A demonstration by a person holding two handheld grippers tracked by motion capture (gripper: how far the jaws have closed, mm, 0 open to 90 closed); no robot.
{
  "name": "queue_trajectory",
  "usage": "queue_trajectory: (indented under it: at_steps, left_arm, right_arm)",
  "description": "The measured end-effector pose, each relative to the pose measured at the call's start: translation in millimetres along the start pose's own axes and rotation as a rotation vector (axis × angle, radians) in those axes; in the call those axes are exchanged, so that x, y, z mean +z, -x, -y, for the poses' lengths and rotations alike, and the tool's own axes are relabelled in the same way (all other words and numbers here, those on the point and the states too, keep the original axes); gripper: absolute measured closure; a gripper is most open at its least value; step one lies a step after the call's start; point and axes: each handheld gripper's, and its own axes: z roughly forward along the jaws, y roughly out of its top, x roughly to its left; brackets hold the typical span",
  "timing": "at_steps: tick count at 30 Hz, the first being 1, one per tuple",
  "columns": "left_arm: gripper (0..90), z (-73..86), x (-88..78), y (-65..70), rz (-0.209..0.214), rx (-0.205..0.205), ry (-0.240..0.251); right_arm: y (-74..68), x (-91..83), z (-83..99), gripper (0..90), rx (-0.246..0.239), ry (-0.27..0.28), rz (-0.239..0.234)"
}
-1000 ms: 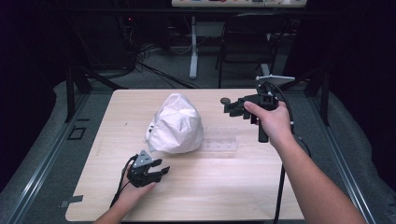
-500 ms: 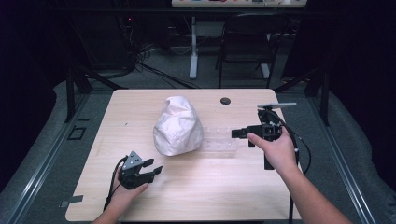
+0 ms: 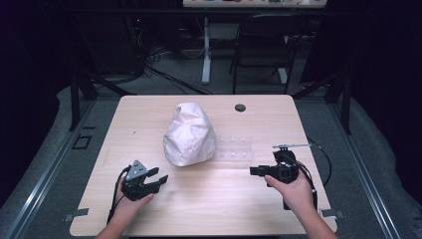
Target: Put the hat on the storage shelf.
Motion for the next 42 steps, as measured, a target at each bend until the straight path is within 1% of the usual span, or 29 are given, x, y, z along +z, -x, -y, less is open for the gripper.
queue_trajectory:
  at_steps: [3,4,5,7,9,12,14,16,21,23,25,26,27,28,31,33,34,37,42]
  left_arm:
    - [50.4,0.3,0.7,-1.2,-0.005,0.001,0.001]
    - [50.5,0.6,1.1,-1.3,-0.005,-0.007,0.005]
    - [50.4,0.6,1.2,-1.6,-0.004,-0.007,0.004]
    - [50.5,0.8,1.9,-1.9,-0.007,-0.008,0.003]
    - [50.5,0.7,2.5,-2.3,-0.008,-0.005,0.0]
    - [50.5,0.7,3.3,-2.2,-0.009,-0.008,0.0]
    - [50.5,0.6,3.8,-2.1,-0.01,-0.007,0.0]
    - [50.5,0.8,4.3,-1.9,-0.009,-0.008,-0.002]
    - [50.6,1.0,5.2,-1.4,-0.017,-0.003,-0.002]
    - [50.6,1.0,5.3,-1.3,-0.013,-0.002,-0.002]
    - [50.5,1.2,5.7,-1.1,-0.013,-0.003,-0.002]
    - [50.5,1.3,6.0,-0.8,-0.011,-0.007,-0.001]
    - [50.4,1.3,6.2,-0.6,-0.011,-0.005,-0.003]
    - [50.5,1.3,6.5,-0.3,-0.011,-0.004,-0.005]
    - [50.4,1.0,7.5,-0.2,-0.007,0.002,-0.006]
    - [50.4,1.1,8.4,0.3,-0.009,-0.001,-0.01]
    - [50.4,1.2,8.9,0.4,-0.012,0.002,-0.013]
    - [50.4,1.2,9.8,0.0,-0.016,0.017,-0.018]
    - [50.2,1.3,10.2,0.8,-0.012,0.013,-0.016]
  right_arm:
    - [4.8,5.6,14.3,54.7,-0.017,0.026,0.013]
    - [6.2,7.4,18.7,54.3,-0.025,0.031,0.018]
    - [7.9,8.8,22.8,54.4,-0.043,0.028,0.028]
    - [10.6,11.5,30.8,55.7,-0.052,0.041,0.044]
    - [13.7,13.4,37.0,55.7,-0.057,0.046,0.05]
    - [17.4,14.9,45.5,55.4,-0.069,0.07,0.083]
    - [20.6,16.7,50.7,55.0,-0.089,0.089,0.1]
    - [23.3,18.6,56.0,54.9,-0.092,0.097,0.116]
    - [28.6,22.1,65.7,54.4,-0.1,0.124,0.129]
    - [31.2,22.7,68.8,54.4,-0.086,0.14,0.127]
    - [33.5,23.4,71.6,54.3,-0.083,0.157,0.132]
    - [34.6,23.1,72.7,53.9,-0.091,0.156,0.144]
    - [35.4,23.8,73.9,53.6,-0.093,0.17,0.145]
    - [36.4,23.2,74.6,53.5,-0.1,0.169,0.151]
    - [38.6,22.3,77.4,54.0,-0.09,0.197,0.133]
    - [39.6,22.3,80.3,54.4,-0.095,0.219,0.139]
    - [39.8,22.8,81.8,54.3,-0.094,0.225,0.134]
    - [39.8,24.8,85.8,54.5,-0.101,0.237,0.149]
    - [41.3,24.5,87.0,54.6,-0.099,0.244,0.14]
